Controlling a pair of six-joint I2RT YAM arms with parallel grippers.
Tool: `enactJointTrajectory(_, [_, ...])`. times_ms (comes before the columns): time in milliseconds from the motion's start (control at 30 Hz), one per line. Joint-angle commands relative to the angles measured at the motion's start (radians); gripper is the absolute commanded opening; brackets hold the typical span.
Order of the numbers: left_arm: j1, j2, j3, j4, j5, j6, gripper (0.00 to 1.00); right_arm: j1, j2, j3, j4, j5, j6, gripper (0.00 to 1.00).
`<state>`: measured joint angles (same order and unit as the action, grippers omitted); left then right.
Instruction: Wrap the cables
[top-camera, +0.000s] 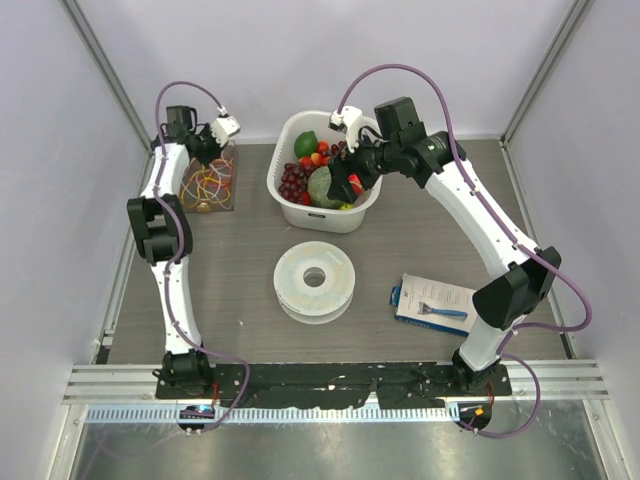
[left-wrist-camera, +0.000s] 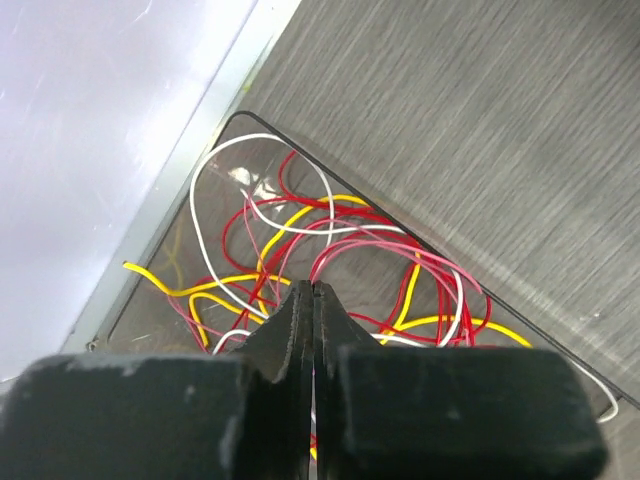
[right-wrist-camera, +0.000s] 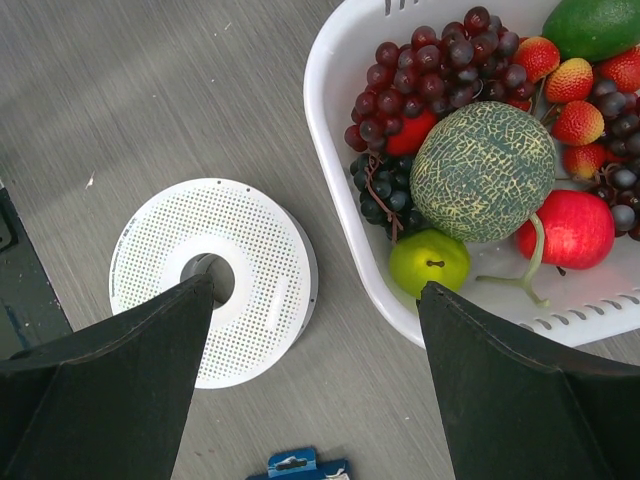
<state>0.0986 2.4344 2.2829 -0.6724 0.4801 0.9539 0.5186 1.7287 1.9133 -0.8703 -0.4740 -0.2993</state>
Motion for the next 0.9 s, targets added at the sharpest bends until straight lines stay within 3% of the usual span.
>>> enactJointTrajectory(0, [0.015,-0.164,-0.11,0.275,0.037,-0.26,0.0,-0.002,-0.017,0.03,0.008,-0.015,0.011,0.88])
enactJointTrajectory(167, [0.044,-0.296,-0.2,0.427,0.045,-0.487,0.0,0.0,-0.031,0.026,0.01,-0.015,0.006,0.88])
enactJointTrajectory(400, [0.058,-0.451,-0.281,0.612,-0.09,-0.708,0.0,0.001,-0.055,0.016,0.008,-0.018,-0.007,0.88])
enactJointTrajectory(600, [0.059,-0.515,-0.284,0.718,-0.198,-0.787,0.0,0.0,-0.064,0.029,-0.001,-0.02,-0.023,0.88])
enactJointTrajectory(867, [0.062,-0.543,-0.272,0.7,-0.226,-0.765,0.0,0.0,-0.072,0.035,0.002,-0.028,-0.02,0.88])
